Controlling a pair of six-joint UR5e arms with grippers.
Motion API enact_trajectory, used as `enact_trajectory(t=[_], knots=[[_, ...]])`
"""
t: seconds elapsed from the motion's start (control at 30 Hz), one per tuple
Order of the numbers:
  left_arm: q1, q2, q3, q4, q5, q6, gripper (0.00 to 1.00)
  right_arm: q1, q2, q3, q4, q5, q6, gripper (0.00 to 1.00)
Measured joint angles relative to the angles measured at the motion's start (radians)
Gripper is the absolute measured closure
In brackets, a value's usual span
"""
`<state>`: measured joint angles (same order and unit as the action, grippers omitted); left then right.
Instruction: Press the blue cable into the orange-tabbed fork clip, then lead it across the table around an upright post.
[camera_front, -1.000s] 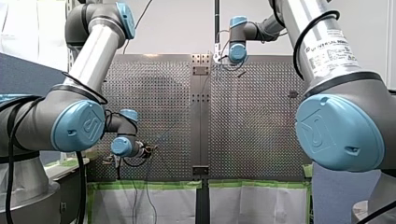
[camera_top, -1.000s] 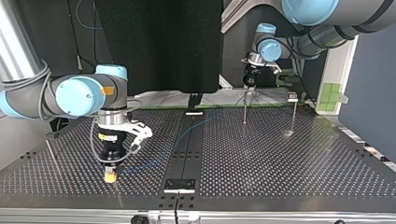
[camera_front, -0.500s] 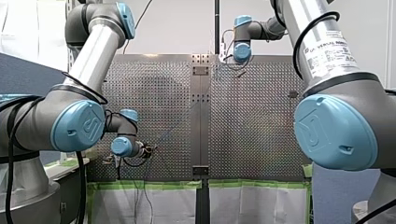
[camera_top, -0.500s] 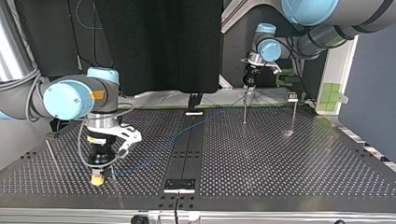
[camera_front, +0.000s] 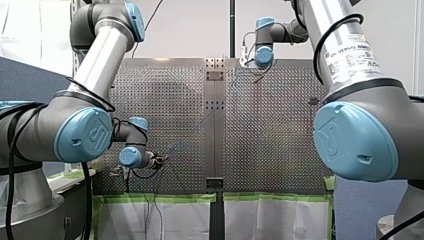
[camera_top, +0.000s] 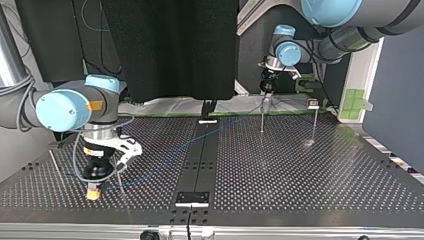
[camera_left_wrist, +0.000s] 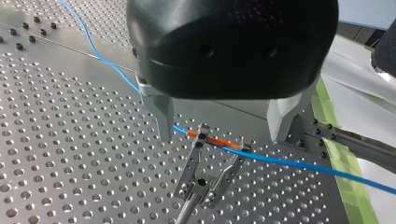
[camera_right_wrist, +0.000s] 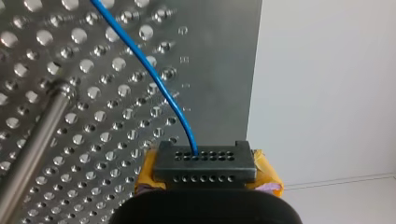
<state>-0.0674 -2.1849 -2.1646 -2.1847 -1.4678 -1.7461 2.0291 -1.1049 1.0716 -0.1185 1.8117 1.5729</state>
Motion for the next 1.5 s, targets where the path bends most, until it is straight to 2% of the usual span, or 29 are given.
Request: enact_trajectory(t=[0.53,1.03,1.5], knots=[[0.0,0.0,0.0,0.003,-0.001,0.001,0.0,-0.04,0.001,0.0,0.042,0.014,-0.002,1.0],[-0.003,0.0,0.0,0.004,-0.001,0.001,0.0,-0.081,0.001,0.001,0.068,0.015,0.004,1.0],[-0.004,0.0,0.0,0.007,-0.001,0.002,0.0,-0.094,0.004,0.031,0.071,0.024,0.008,1.0]])
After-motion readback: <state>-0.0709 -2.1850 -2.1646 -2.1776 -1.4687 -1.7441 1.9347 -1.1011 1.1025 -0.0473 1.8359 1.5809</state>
